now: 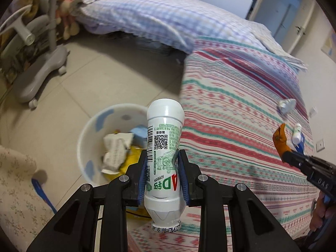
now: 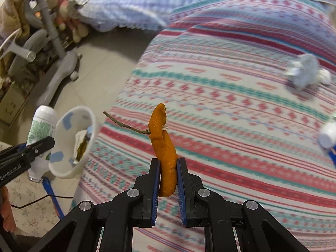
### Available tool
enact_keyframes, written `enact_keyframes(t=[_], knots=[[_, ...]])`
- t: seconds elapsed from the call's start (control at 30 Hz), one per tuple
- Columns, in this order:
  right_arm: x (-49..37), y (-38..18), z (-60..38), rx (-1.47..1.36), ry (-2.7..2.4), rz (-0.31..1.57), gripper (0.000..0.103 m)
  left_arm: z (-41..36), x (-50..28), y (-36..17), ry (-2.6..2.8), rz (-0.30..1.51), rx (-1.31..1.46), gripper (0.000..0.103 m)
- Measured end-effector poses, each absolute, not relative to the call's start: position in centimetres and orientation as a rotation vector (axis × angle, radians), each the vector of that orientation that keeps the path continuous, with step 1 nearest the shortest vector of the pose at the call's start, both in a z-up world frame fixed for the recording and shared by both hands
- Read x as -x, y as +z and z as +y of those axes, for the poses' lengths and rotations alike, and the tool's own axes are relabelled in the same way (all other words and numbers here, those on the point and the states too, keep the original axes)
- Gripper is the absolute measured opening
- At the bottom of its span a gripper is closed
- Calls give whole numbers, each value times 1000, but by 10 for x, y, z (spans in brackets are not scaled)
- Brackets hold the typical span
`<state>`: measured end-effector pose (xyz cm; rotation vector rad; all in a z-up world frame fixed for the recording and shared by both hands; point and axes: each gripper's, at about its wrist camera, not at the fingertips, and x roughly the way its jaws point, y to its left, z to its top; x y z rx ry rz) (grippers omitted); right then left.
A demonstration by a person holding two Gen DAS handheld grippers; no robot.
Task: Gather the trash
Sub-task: 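Carry the bottle and orange peel to the wastebasket and release both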
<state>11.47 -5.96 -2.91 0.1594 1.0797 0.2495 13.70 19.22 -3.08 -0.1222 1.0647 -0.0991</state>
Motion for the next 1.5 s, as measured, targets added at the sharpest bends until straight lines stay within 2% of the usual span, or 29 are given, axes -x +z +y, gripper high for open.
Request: enact_keyframes(t=[0.47,0.5,0.53,0.57,0.6,0.63,1.5], knots=[[-134,-53,14,-122,335,1120,14,257,-160,-60,18,1092,187,30],[-135,-54,18,-120,340,1122,14,258,-161,-60,27,1095,180,36],[-136,-56,22,-117,344,1122,14,260,-163,-62,40,1105,175,56],[-136,-57,24,-114,346,1122,14,263,-164,-64,62,1114,174,70],[-137,-58,28,-111,351,1122,14,265,-163,-65,84,1115,174,88],[-137,-58,31,-109,356,1121,14,267,-161,-65,107,1112,169,91],[-168,-86,106,-153,511,1114,15,293,-142,-63,189,1165,69,92]])
